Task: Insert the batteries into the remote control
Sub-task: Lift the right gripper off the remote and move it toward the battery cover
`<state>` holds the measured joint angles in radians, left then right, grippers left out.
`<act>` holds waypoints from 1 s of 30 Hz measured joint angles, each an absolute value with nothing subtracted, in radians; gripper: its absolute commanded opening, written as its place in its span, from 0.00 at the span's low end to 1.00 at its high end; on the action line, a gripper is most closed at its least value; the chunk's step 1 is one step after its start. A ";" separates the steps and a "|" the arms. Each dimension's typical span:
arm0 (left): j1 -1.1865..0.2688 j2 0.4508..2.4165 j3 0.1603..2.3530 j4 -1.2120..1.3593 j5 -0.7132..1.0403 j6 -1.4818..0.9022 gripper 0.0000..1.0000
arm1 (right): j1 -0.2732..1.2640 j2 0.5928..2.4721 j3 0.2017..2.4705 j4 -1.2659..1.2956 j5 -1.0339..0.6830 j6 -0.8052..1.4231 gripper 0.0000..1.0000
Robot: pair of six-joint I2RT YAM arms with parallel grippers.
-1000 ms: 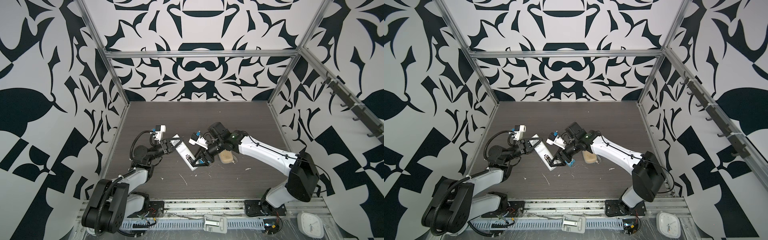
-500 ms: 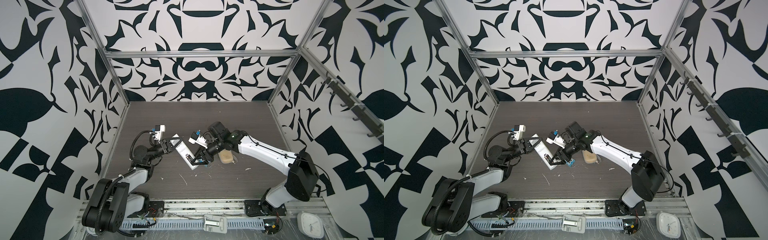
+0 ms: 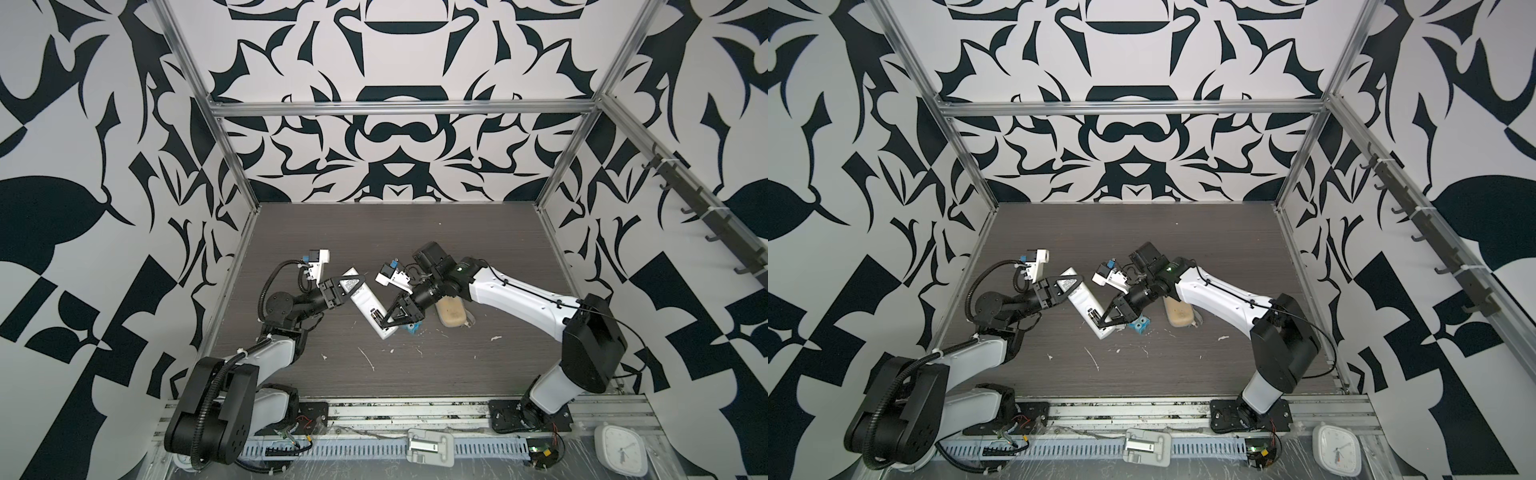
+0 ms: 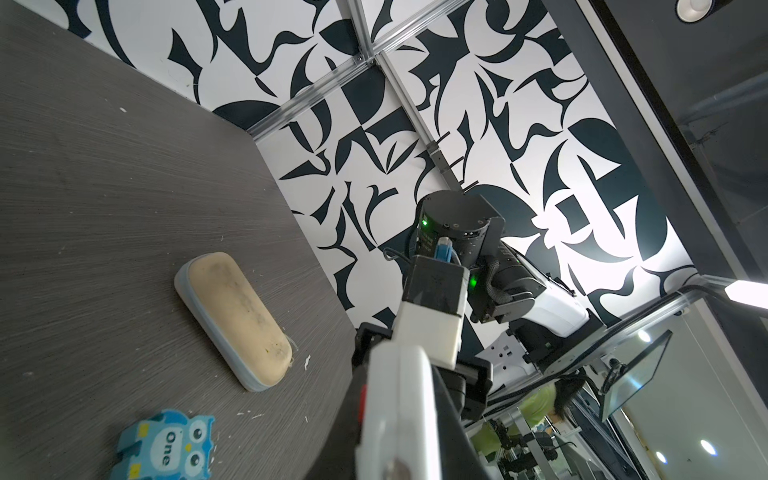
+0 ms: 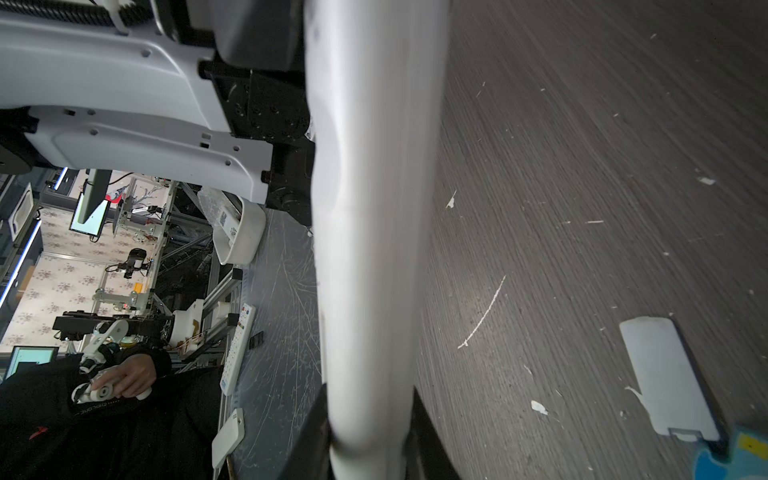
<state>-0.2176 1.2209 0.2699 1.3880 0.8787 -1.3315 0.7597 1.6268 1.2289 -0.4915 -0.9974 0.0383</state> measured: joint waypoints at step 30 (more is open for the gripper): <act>-0.221 1.017 0.319 0.713 0.768 -1.075 0.00 | 0.756 1.385 1.246 -0.596 -0.517 0.026 0.76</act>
